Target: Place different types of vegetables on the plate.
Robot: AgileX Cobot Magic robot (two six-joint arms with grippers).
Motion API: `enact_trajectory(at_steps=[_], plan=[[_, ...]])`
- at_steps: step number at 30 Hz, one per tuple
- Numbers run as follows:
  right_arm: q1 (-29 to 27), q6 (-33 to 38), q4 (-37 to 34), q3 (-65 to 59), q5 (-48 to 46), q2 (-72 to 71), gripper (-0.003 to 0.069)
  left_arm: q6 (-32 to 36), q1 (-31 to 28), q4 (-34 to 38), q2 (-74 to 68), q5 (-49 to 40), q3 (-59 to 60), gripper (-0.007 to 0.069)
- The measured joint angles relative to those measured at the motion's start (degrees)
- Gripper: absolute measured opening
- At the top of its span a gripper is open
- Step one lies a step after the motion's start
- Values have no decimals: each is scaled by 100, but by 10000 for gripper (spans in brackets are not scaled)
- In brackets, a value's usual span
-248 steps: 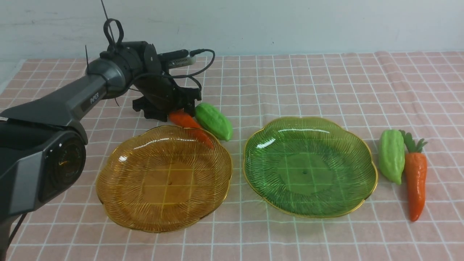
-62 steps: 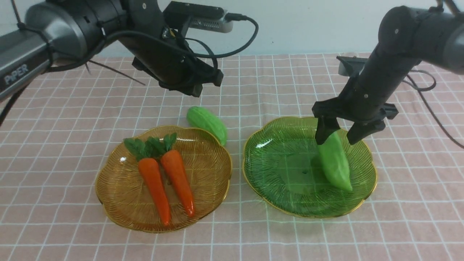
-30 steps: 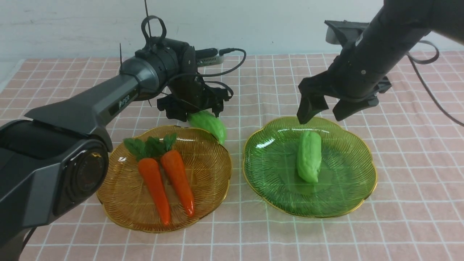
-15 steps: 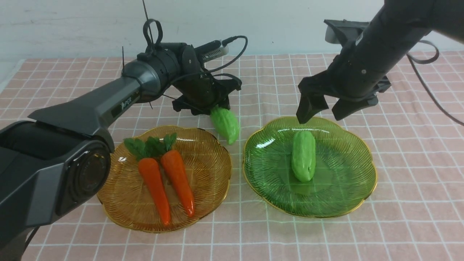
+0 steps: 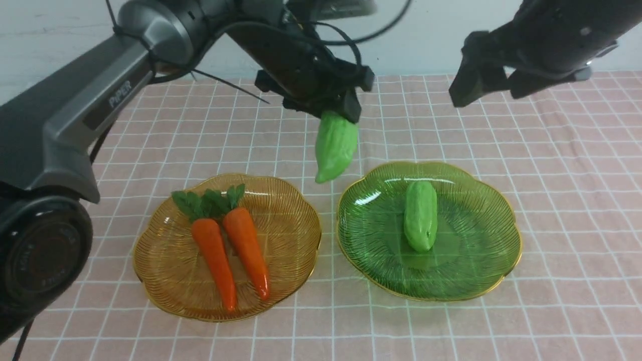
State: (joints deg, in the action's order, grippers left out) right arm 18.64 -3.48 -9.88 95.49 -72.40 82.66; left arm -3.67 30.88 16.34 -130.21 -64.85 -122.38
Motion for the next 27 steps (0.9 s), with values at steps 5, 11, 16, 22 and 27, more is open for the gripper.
enact_trajectory(at_steps=[5, 11, 16, 22, 27], plan=[[0, 23, 119, -660, -14, -728, 589, -331, 0, 0, -22, 92, 0, 583], [0, 264, 561, -1604, -19, -2327, 440, -571, -45, -273, 267, -435, -57, 372], [0, 253, 988, -2996, 786, -4209, 111, -464, -70, -1088, 1148, -584, -99, 25], [0, -421, 1640, -5162, 3413, -6194, -12, -475, 138, -1749, 2579, -670, 322, -4], [0, -1430, 2148, -6573, 5284, -7078, -15, -896, 544, -2470, 3905, -675, 1700, -4]])
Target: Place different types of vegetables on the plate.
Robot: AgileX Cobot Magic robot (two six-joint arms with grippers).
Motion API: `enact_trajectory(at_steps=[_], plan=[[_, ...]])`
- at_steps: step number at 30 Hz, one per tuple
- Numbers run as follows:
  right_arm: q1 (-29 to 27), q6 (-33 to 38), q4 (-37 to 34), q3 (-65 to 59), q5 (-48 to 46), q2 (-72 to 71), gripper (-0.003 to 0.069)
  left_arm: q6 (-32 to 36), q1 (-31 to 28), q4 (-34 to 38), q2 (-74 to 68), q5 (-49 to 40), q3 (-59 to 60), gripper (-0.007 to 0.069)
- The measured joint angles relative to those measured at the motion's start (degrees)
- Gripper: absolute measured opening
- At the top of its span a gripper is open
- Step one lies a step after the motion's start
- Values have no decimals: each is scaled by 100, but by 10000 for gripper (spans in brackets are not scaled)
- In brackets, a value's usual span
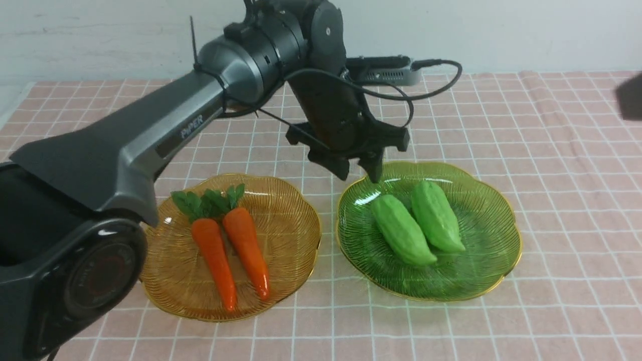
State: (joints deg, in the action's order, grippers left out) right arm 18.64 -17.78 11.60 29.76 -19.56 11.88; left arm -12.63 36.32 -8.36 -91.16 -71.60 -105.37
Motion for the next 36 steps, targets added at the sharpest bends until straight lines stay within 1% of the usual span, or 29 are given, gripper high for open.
enact_trajectory(at_steps=[2, 4, 7, 11, 14, 18, 26, 36], plan=[[0, -205, 113, -250, 299, -141, -15, -247, 115, -292, 536, 0, 682, -4], [-5, -234, 177, -322, 396, -157, -15, -670, 285, -547, 1580, 184, 2048, -4], [-5, -234, 202, -322, 456, -157, -15, -961, 400, -592, 2663, 666, 3450, -4], [-5, -234, 202, -342, 461, -157, -15, -1285, 438, -664, 4242, 1722, 5491, -4], [-5, -234, 202, -368, 433, -157, -15, -1372, 438, -700, 5089, 2077, 6318, -4], [-5, -234, 202, -370, 384, -157, -15, -1436, 438, -740, 5819, 2131, 6661, -4], [-5, -234, 202, -370, 367, -157, -15, -1436, 438, -758, 6908, 1939, 6683, -4], [-5, -234, 202, -370, 367, -157, -15, -1373, 438, -758, 7065, 1929, 6687, -4]])
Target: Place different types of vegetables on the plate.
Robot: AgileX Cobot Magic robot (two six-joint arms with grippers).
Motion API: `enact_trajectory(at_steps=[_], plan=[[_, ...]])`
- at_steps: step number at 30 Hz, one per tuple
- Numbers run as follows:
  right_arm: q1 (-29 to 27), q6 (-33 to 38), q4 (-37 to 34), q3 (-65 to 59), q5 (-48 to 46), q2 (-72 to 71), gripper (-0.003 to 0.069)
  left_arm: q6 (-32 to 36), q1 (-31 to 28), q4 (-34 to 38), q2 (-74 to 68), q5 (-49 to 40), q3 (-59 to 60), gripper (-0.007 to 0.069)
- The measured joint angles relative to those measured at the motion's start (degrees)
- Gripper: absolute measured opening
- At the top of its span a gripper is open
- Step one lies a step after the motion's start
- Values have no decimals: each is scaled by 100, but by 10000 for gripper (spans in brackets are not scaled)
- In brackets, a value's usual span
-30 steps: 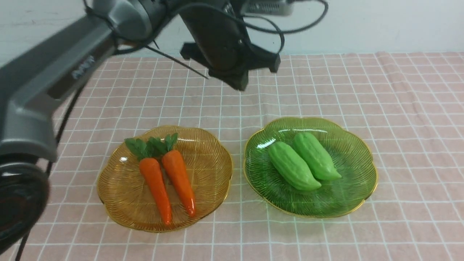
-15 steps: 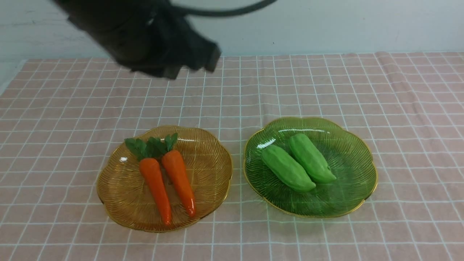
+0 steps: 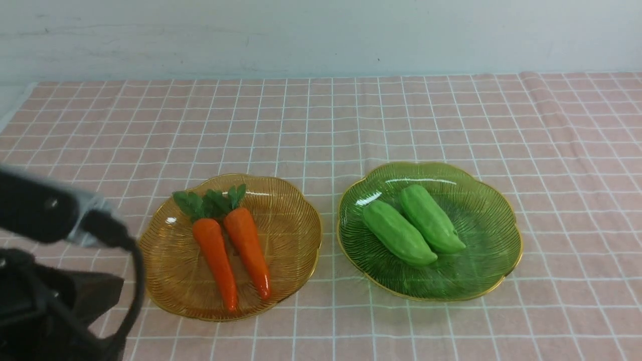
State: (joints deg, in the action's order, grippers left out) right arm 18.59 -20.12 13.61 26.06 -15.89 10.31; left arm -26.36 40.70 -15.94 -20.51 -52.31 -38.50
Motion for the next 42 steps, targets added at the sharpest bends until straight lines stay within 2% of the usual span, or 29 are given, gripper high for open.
enact_trajectory(at_steps=[6, 11, 21, 28, 33, 42], plan=[[0, 0, 0, 0, 0, 0, -15, 430, -47, -164, 163, 739, 286, -4], [0, 0, 0, 0, 0, 0, -15, 802, -438, -38, 576, 1521, 868, -4], [0, 0, 2, 0, -8, 0, -15, 2088, -2433, 1054, 2019, 2409, 2850, -4], [0, 0, 2, 0, -45, 0, -15, 2454, -3130, 1257, 2124, 2606, 3652, -4], [0, 0, 2, 0, -102, 0, -15, 2479, -3330, 1267, 2124, 2658, 3936, -4], [0, 0, 2, 0, -130, 0, -15, 2497, -3329, 1272, 2130, 2942, 3991, -4]])
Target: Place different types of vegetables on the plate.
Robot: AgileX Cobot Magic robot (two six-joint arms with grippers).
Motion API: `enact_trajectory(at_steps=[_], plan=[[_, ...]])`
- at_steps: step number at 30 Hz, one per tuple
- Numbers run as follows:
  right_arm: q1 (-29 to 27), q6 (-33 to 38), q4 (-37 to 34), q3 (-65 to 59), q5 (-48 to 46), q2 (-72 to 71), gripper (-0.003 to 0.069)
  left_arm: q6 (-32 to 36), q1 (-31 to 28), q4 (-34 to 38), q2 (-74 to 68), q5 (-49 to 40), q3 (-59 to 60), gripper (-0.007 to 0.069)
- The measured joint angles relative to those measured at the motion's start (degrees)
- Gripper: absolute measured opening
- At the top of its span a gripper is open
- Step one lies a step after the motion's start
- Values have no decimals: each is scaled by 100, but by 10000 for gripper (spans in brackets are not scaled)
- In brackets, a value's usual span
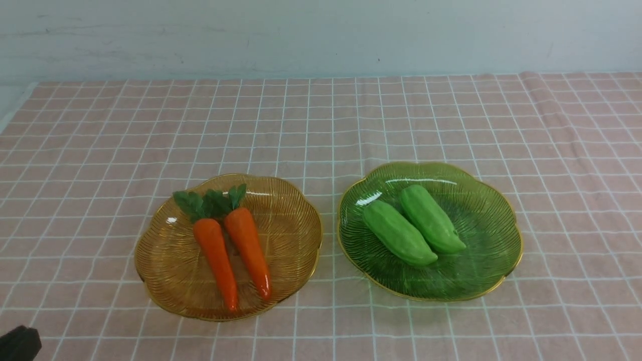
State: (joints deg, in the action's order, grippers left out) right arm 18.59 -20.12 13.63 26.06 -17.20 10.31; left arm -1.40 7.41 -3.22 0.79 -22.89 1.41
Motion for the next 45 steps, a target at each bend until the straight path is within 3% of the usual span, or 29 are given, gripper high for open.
enact_trajectory(at_steps=[24, 37, 45], plan=[[0, 0, 31, 0, 0, 0, -15, 0, 0, 0, 0, 5, 0, -4], [0, -6, 688, 0, 0, 0, -15, 0, 0, 0, 0, 5, 0, -4], [0, 348, 146, 0, 401, 23, -15, 0, 0, -5, 0, 5, 0, -4]])
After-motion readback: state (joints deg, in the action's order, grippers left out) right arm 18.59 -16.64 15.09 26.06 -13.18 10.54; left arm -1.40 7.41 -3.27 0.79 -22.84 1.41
